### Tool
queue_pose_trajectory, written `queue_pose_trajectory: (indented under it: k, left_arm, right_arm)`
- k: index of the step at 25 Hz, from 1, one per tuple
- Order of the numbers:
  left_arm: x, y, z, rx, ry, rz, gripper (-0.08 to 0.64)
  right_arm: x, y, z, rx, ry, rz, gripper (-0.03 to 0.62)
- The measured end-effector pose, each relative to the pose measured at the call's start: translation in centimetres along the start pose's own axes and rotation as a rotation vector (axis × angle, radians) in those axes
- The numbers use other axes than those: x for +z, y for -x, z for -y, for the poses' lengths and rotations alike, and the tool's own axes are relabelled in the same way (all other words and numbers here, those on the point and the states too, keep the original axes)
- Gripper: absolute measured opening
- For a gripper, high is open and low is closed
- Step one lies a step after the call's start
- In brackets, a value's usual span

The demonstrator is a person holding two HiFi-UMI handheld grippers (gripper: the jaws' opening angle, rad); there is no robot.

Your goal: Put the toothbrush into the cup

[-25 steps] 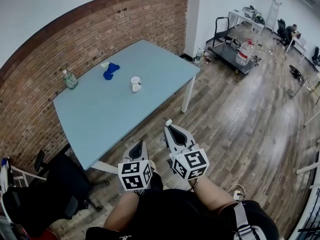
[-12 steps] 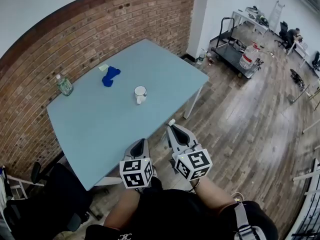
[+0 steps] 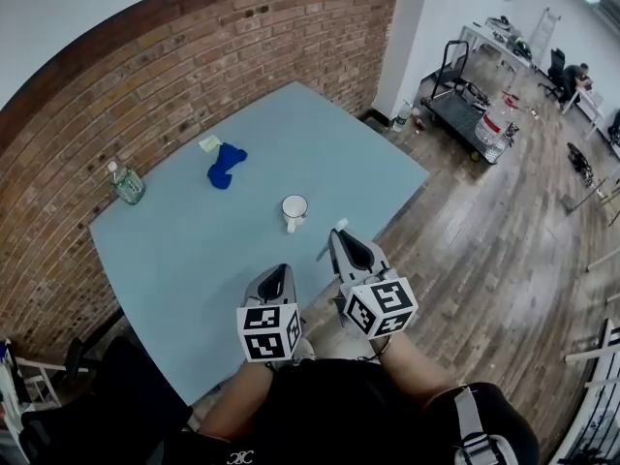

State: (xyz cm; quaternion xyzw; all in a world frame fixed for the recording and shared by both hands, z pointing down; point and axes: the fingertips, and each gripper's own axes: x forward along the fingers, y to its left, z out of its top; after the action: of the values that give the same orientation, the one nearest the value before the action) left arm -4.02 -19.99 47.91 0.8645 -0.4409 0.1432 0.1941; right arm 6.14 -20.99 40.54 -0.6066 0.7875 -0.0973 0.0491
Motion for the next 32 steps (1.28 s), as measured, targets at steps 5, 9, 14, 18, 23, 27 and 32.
queue_pose_trajectory:
  k: [5, 9, 14, 18, 23, 27, 32]
  left_arm:
    - [1.8, -2.4, -3.5, 0.0, 0.024, -0.004, 0.006]
    - [1.8, -3.5, -5.0, 0.008, 0.048, -0.017, 0.006]
    - [1.4, -4.2, -6.9, 0.051, 0.077, -0.032, 0.006]
    - [2.1, -4.6, -7.7, 0.1, 0.087, -0.026, 0.006]
    - [3.0, -5.0, -8.2, 0.17, 0.104, -0.016, 0.006]
    - [3.0, -5.3, -8.6, 0.224, 0.123, -0.018, 0.006]
    - [2.2, -5.0, -8.9, 0.283, 0.136, -0.038, 0.006]
  right_arm:
    - [0.4, -5.1, 1.0, -0.019, 0.005, -0.009, 0.029]
    - [0.3, -7.7, 2.1, -0.034, 0.013, -0.016, 0.029]
    - [-0.5, -10.6, 3.3, -0.03, 0.02, -0.033, 0.029]
    - [-1.4, -13.1, 4.5, 0.005, 0.018, -0.045, 0.029]
    - [-2.9, -16.1, 6.2, 0.048, 0.0, -0.079, 0.029]
    - [-5.1, -18.2, 7.5, 0.067, -0.022, -0.127, 0.029]
    - [-7.4, -20.0, 8.3, 0.096, -0.029, -0.154, 0.029]
